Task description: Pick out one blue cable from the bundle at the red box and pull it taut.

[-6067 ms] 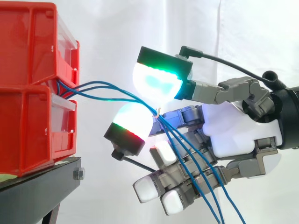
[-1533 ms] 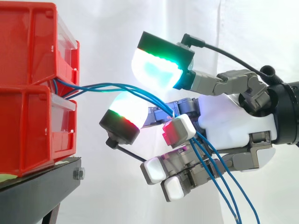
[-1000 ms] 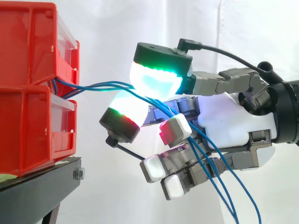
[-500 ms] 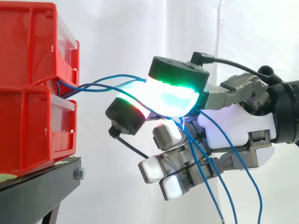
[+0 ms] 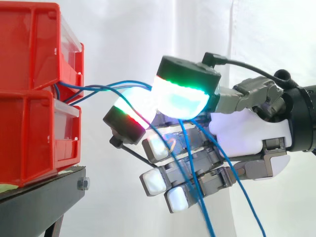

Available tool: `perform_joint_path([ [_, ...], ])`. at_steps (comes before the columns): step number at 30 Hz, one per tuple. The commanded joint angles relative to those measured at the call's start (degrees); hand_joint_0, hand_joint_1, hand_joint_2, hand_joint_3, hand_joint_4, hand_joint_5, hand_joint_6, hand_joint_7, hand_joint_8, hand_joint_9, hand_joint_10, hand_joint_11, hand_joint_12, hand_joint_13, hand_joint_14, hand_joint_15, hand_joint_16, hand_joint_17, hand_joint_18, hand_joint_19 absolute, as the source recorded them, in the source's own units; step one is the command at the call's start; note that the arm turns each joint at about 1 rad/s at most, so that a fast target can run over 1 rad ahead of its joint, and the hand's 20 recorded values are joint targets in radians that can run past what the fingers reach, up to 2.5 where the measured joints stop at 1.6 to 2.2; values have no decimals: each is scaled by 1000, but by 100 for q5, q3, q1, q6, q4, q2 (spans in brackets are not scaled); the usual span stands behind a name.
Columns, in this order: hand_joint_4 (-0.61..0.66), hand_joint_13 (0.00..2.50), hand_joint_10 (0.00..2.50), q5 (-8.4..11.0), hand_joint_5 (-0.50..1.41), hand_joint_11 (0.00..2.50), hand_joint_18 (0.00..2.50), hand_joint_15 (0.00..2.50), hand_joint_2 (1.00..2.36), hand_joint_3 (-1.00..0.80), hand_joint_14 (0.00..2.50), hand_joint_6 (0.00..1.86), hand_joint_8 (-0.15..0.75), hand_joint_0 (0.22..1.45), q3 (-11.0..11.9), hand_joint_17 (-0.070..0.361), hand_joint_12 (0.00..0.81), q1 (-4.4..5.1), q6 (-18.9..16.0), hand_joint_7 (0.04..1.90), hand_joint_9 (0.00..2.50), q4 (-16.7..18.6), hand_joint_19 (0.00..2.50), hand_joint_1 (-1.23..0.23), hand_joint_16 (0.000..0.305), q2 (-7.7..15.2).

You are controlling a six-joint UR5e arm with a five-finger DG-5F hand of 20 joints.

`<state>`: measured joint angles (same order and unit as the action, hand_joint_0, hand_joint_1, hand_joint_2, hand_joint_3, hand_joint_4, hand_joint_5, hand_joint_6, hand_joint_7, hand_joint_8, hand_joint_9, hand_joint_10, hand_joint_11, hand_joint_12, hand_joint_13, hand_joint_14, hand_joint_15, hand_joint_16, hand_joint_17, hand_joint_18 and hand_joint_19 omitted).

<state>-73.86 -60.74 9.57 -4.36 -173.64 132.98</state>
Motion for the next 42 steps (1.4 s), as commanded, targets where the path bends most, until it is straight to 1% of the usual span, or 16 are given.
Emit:
perform_joint_path([
  [1,12,853,25,3,-178,676,728,528,1000,-500,21,934,240,543,1,106,346,1,-3,837,1047,6,604,-868,47,0],
  [2,8,873,24,3,-171,675,734,523,1000,-500,20,930,248,544,1,106,349,1,-3,850,1120,6,604,-789,47,0],
  [3,3,926,24,3,-146,668,756,530,1000,-500,22,911,249,544,1,107,354,1,6,900,1206,6,621,-628,48,0],
  [5,-1,973,24,3,-123,680,804,534,1000,-500,21,891,253,553,1,107,349,1,14,949,1308,6,636,-543,47,0],
  [7,-12,993,26,3,-113,673,813,538,1000,-500,21,884,248,558,1,107,349,1,14,974,1347,6,654,-458,47,0],
  [10,-7,1011,25,3,-109,669,824,546,1000,-500,22,881,255,557,1,109,353,1,6,983,1369,6,662,-420,48,0],
  [14,4,1016,24,-15,-108,674,837,552,1000,-500,23,878,260,554,18,111,351,1,-3,993,1379,-21,662,-419,49,0],
  [17,5,1019,26,3,-108,675,838,553,1000,-500,21,875,272,559,18,112,354,1,-3,1000,1378,-3,670,-453,50,0],
  [21,-3,1015,26,3,-111,693,825,555,1000,-493,22,874,269,600,18,110,353,1,6,1027,1368,-3,677,-605,49,0],
  [25,19,1001,28,3,-118,692,818,557,1010,-380,23,884,272,619,18,111,353,1,-3,1068,1322,6,672,-723,49,0],
  [27,26,997,26,3,-121,702,818,560,1012,-355,22,895,273,625,18,111,353,1,-3,1052,1314,6,672,-758,49,0],
  [31,-13,990,26,3,-126,703,811,561,1016,-307,22,907,270,667,18,110,347,-17,6,1083,1286,6,660,-851,49,0],
  [35,-102,973,27,-6,-132,706,800,558,1010,-388,24,928,252,722,9,106,335,-25,32,1042,1265,6,633,-891,47,0],
  [36,-120,967,27,-6,-133,705,798,549,1006,-428,24,928,243,736,18,105,333,-25,50,1066,1250,6,635,-901,46,0],
  [38,-157,955,26,-6,-135,706,788,556,1000,-500,24,935,240,752,18,103,327,-25,137,1044,1244,6,626,-898,46,0],
  [42,-185,939,27,-6,-140,711,770,544,1000,-500,24,940,230,746,18,101,322,-34,269,1023,1222,58,609,-911,45,0],
])
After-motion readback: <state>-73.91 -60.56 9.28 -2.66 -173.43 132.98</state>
